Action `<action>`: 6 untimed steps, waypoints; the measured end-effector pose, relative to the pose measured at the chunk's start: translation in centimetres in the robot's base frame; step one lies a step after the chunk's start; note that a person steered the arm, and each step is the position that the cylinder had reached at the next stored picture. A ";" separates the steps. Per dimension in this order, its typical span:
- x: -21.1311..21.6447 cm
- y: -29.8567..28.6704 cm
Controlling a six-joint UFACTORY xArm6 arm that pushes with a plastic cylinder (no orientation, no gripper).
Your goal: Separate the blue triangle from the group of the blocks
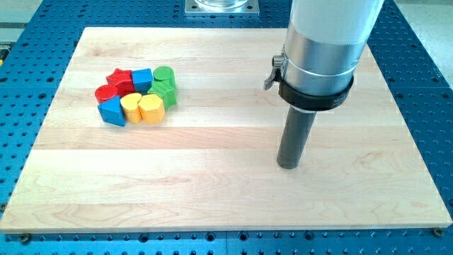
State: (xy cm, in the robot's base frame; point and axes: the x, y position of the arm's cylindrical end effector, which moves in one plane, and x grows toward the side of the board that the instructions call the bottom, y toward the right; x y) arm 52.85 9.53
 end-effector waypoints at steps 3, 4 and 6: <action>0.2 -1.0; -2.0 -5.4; 0.6 -21.9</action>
State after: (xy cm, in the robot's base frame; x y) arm 53.42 -12.36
